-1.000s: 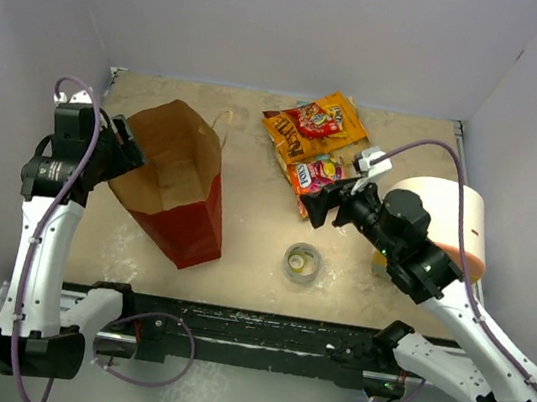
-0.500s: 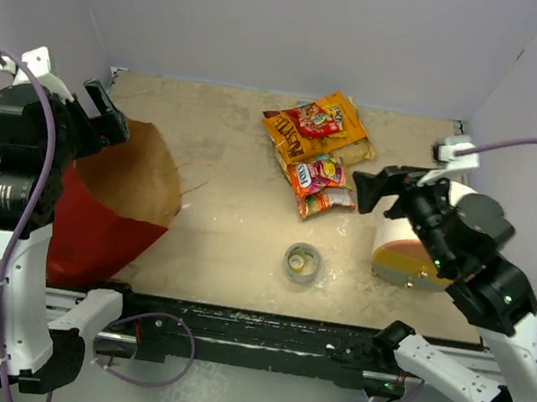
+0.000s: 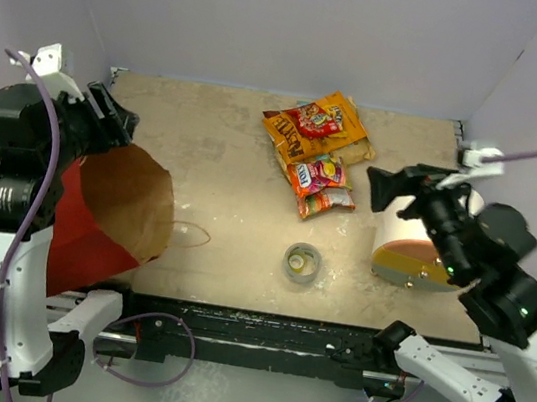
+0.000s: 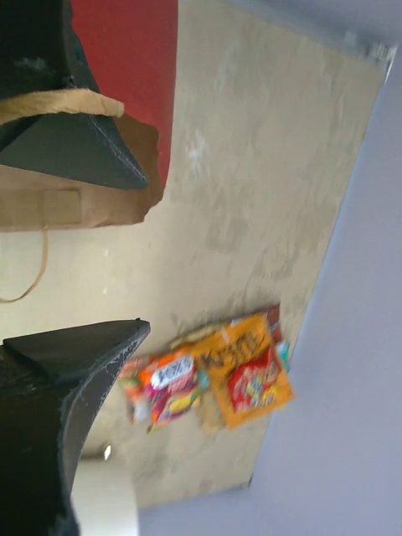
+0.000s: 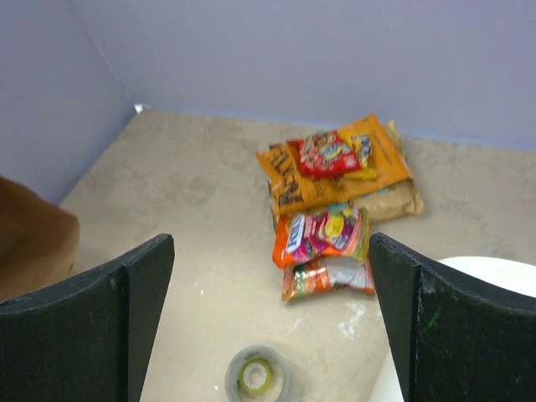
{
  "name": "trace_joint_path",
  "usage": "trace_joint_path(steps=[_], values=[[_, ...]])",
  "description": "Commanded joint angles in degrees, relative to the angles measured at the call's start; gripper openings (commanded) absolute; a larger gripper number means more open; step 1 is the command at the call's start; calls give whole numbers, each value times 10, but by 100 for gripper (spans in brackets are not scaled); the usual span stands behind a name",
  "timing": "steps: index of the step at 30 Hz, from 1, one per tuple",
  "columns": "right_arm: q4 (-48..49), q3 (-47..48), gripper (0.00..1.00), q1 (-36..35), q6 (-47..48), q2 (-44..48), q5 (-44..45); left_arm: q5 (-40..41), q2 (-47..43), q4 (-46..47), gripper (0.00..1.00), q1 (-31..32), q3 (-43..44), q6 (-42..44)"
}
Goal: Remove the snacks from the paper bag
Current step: Place the paper bag at the center of the board.
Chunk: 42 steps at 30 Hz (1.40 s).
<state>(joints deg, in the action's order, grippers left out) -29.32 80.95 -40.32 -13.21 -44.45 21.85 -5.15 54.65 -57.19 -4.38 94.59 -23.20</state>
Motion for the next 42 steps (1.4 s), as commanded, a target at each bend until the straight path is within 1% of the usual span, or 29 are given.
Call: trace_joint_path(steps=[1,4,6,7,11,13,14,17,18,20,25,28,30,33,40,42], values=[[53,-46,100,2,-27,-27,-40,-182,19,110,66,-2,-2,-73],[75,-68,100,2,-34,-30,-63,-259,21,180,66,-2,-38,-137],[83,-80,99,2,-40,-38,-83,-264,22,193,66,-2,-59,-154],[85,-83,100,2,-43,-44,-95,-254,20,188,66,-2,-69,-155],[94,-106,100,2,-79,-75,-139,-196,4,150,76,-3,-130,-143],[115,-133,100,2,-110,-94,-171,-162,-3,110,82,-3,-162,-139],[124,-142,100,2,-123,-105,-184,-147,-4,84,84,-3,-173,-139],[154,-162,100,2,-139,-142,-220,-108,-20,23,84,-3,-193,-137],[165,-166,99,2,-143,-154,-227,-88,-34,13,86,-3,-201,-138],[179,-166,100,2,-145,-183,-239,-43,-65,-9,92,-3,-213,-141],[210,-130,100,2,-133,-257,-277,23,-99,-66,100,-3,-207,-141],[213,-105,100,1,-124,-284,-302,76,-109,-97,99,-3,-177,-126],[212,-96,99,0,-118,-290,-303,121,-115,-118,99,-3,-155,-121],[208,-84,100,0,-111,-294,-296,169,-124,-150,99,-3,-143,-146],[211,-73,100,1,-97,-293,-293,136,-141,-228,99,-3,-183,-269],[226,-75,100,0,-98,-300,-313,155,-150,-262,99,-3,-188,-306]])
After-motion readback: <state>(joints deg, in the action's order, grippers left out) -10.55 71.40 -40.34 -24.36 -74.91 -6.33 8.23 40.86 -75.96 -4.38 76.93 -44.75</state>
